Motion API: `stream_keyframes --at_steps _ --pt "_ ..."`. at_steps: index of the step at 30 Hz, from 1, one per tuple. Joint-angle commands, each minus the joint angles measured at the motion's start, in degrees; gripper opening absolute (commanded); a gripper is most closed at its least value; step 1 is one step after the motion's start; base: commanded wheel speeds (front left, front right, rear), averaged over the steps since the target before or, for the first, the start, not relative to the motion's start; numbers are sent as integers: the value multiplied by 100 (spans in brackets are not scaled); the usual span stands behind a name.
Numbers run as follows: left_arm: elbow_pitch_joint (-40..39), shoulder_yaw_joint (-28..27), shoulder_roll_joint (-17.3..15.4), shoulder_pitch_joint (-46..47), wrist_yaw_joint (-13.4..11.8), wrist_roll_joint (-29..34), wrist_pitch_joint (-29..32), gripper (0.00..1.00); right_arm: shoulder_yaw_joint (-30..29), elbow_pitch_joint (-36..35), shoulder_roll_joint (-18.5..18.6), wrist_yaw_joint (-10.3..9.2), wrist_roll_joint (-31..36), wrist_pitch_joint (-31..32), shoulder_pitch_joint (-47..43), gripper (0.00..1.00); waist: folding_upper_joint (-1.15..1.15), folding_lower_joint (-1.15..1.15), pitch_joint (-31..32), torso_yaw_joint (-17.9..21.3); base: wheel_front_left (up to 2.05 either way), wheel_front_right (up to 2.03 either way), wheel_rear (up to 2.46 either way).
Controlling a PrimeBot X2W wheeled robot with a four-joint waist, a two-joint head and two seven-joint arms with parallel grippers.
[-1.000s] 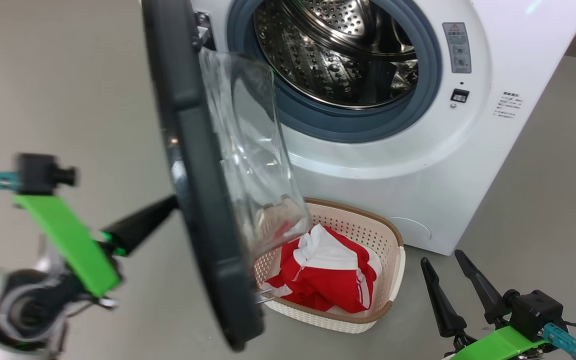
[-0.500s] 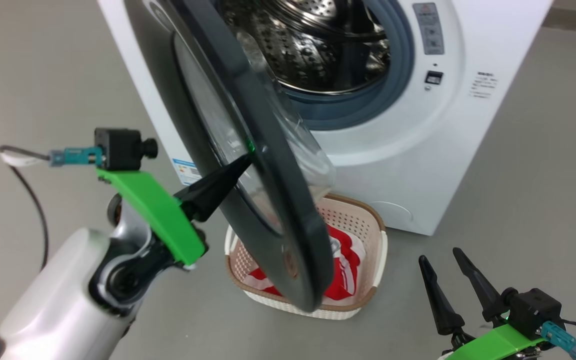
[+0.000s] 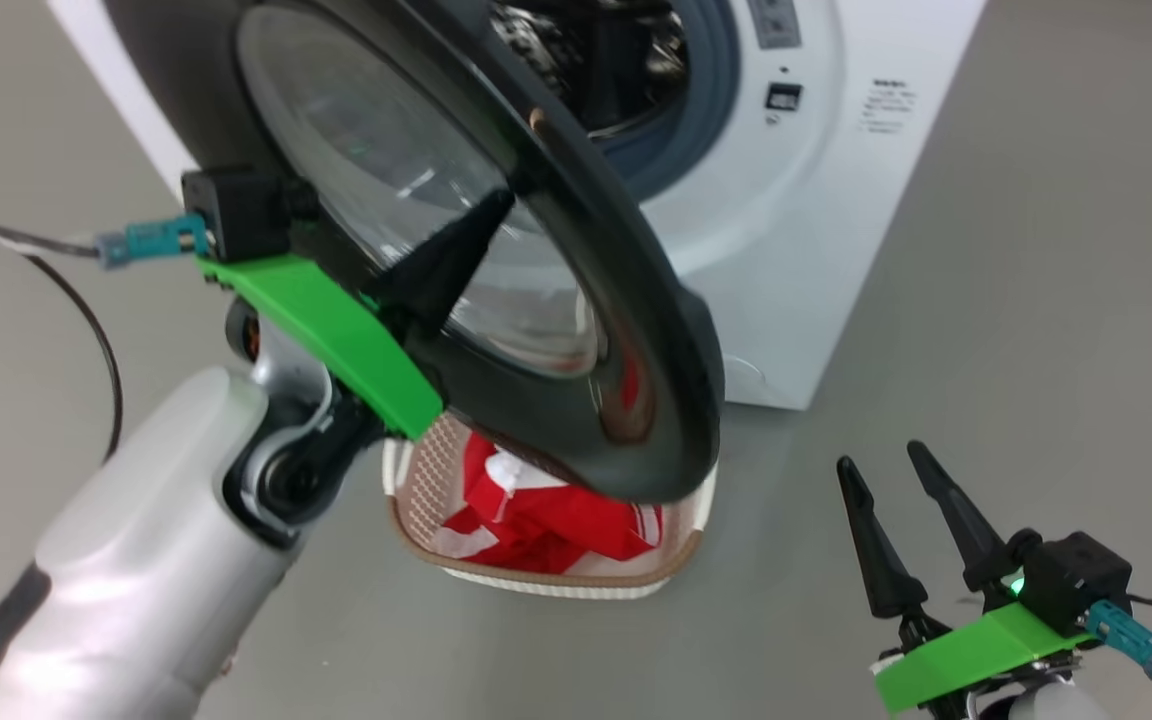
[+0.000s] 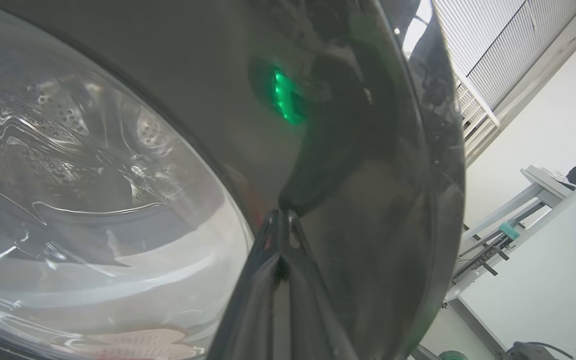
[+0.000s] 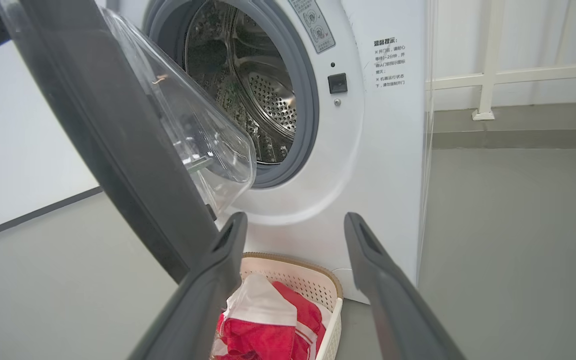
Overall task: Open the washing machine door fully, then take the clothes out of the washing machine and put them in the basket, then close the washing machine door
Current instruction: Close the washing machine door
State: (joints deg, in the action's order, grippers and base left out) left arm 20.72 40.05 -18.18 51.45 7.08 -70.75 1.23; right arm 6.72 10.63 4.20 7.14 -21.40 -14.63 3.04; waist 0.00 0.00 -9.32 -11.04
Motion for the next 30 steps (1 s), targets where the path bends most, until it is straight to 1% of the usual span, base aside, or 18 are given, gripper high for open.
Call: stream_keyframes --at_steps 1,9,19,24,30 --pt "-39 -127 -134 375 41 -7 -132 0 122 -161 -5 35 88 -37 185 100 0 0 -218 225 0 0 0" --pt "577 226 -184 954 41 -149 -690 0 71 -216 -77 35 143 -37 353 100 0 0 -518 605 0 0 0" --pt "1141 617 -249 1617 41 -248 -1307 0 25 -295 -126 35 141 -37 509 100 0 0 -828 931 0 0 0" --pt "1470 710 -318 1909 41 -229 -1510 0 65 -322 -130 35 23 -37 569 100 0 0 -910 1064 0 0 0" --pt "1896 675 -379 2151 41 -136 -1609 0 108 -340 -131 35 -62 -37 621 100 0 0 -936 1225 0 0 0"
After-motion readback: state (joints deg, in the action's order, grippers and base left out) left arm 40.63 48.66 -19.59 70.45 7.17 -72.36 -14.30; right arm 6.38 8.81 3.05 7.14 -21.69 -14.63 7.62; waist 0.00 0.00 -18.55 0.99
